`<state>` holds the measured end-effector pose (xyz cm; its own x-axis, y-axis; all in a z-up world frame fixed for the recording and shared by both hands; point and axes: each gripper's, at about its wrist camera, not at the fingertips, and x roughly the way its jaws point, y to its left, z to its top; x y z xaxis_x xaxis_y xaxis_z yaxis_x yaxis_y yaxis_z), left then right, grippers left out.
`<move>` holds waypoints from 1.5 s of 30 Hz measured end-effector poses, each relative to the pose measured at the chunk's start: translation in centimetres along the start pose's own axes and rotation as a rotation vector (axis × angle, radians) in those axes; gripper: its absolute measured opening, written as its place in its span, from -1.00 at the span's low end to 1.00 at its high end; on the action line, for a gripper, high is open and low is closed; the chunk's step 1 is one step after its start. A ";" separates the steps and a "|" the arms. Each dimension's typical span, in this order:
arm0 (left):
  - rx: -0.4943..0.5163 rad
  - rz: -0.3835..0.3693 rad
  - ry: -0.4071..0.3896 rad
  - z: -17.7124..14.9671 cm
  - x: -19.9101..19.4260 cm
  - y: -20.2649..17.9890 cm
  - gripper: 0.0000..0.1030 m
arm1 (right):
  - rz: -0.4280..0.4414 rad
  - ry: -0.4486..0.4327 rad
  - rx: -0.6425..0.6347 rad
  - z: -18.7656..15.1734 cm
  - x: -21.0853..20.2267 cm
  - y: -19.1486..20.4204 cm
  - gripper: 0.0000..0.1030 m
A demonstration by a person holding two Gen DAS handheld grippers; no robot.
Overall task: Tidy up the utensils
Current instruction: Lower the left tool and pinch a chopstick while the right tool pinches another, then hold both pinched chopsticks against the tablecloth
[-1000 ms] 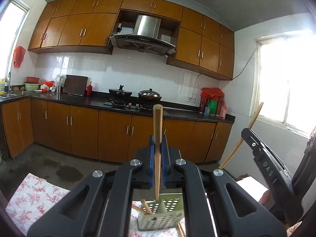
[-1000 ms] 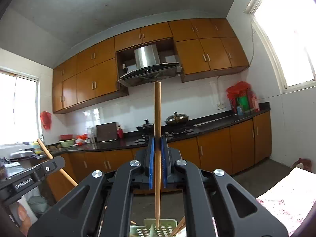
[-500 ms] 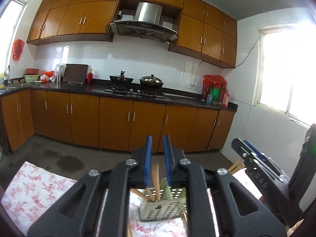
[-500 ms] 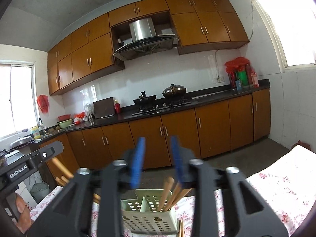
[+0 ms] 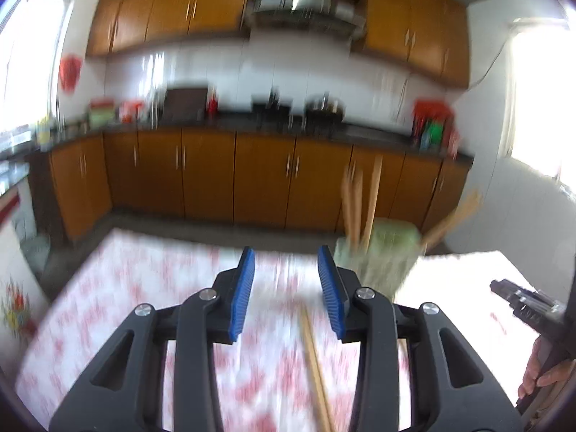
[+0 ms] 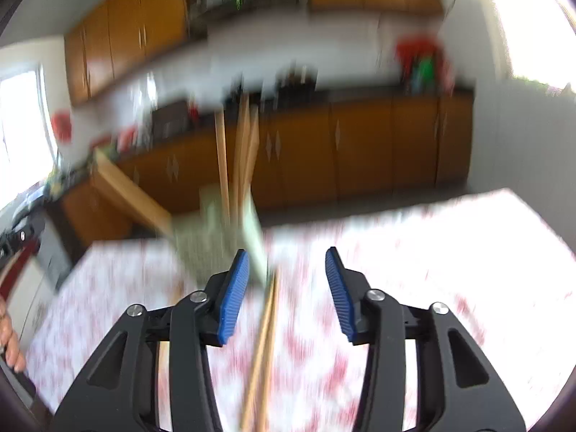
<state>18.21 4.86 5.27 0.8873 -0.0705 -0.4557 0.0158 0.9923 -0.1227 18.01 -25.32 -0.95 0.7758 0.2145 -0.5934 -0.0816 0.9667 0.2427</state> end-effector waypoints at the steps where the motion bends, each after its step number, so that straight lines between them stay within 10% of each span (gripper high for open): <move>1: -0.020 -0.013 0.050 -1.6 0.7 0.4 -0.28 | 0.022 0.054 0.014 -1.1 1.0 -0.1 -0.47; 8: -0.013 -0.020 0.290 -9.3 4.9 0.6 -0.31 | 0.024 0.253 -0.021 -6.6 6.2 1.5 -0.60; 17: 0.010 -0.082 0.409 -12.7 7.0 -1.2 -0.64 | -0.144 0.201 -0.012 -6.7 6.5 -1.1 -0.84; 35: 0.122 -0.031 0.433 -13.8 9.0 -4.1 -0.74 | -0.137 0.191 -0.099 -7.5 6.1 -0.5 -0.81; 45: 0.042 0.076 0.419 -12.0 10.6 1.5 -0.82 | -0.186 0.180 -0.055 -6.0 6.7 -3.3 -0.84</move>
<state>22.11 4.41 -10.35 0.6229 -0.0232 -0.7820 -0.0166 0.9989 -0.0428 19.73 -26.27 -10.36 0.6571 0.0494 -0.7522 0.0143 0.9969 0.0780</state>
